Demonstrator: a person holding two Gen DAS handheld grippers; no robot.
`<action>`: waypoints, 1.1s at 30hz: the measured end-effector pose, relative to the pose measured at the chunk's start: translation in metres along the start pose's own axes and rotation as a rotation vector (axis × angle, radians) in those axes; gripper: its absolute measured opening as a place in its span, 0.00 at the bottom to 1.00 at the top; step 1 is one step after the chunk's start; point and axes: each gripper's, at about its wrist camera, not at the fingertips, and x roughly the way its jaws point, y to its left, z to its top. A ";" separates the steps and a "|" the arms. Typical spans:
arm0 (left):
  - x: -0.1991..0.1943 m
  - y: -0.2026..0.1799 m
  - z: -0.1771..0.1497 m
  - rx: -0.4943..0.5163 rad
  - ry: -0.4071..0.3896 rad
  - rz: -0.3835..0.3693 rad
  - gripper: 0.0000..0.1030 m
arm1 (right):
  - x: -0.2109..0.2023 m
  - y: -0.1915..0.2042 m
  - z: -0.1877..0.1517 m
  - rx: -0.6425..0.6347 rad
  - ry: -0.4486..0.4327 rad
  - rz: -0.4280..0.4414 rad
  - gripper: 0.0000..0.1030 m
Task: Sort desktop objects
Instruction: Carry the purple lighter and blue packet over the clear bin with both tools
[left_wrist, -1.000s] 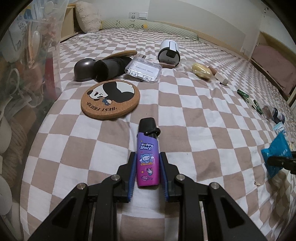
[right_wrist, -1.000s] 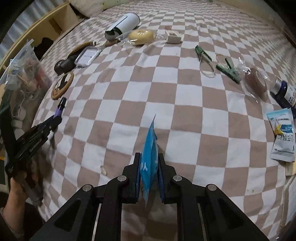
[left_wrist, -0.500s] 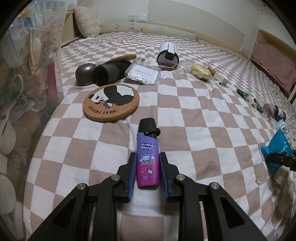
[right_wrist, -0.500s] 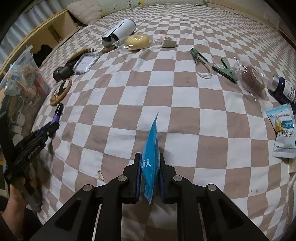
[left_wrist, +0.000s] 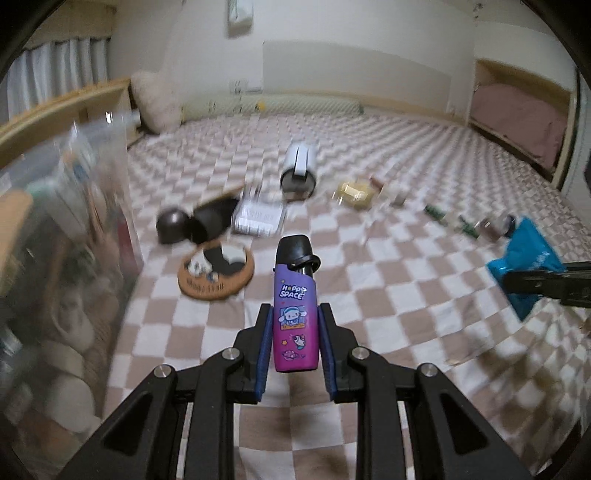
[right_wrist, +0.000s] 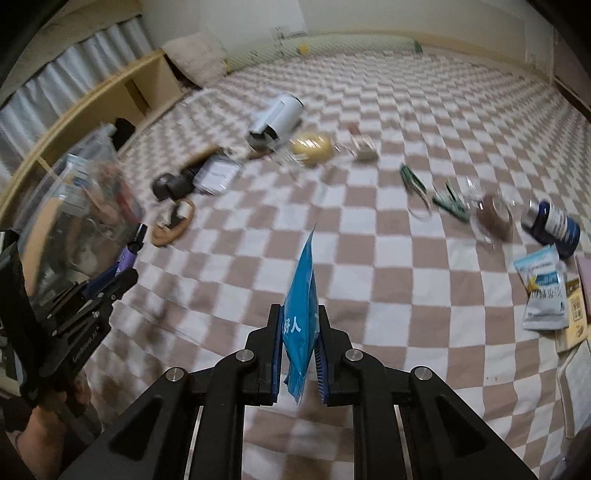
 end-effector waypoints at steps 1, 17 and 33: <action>-0.006 0.001 0.005 0.000 -0.016 -0.001 0.23 | -0.004 0.006 0.003 -0.010 -0.011 0.005 0.16; -0.111 0.061 0.081 -0.084 -0.165 0.026 0.23 | -0.066 0.138 0.075 -0.215 -0.178 0.108 0.16; -0.188 0.195 0.140 -0.034 -0.159 0.228 0.23 | -0.061 0.277 0.151 -0.356 -0.229 0.244 0.16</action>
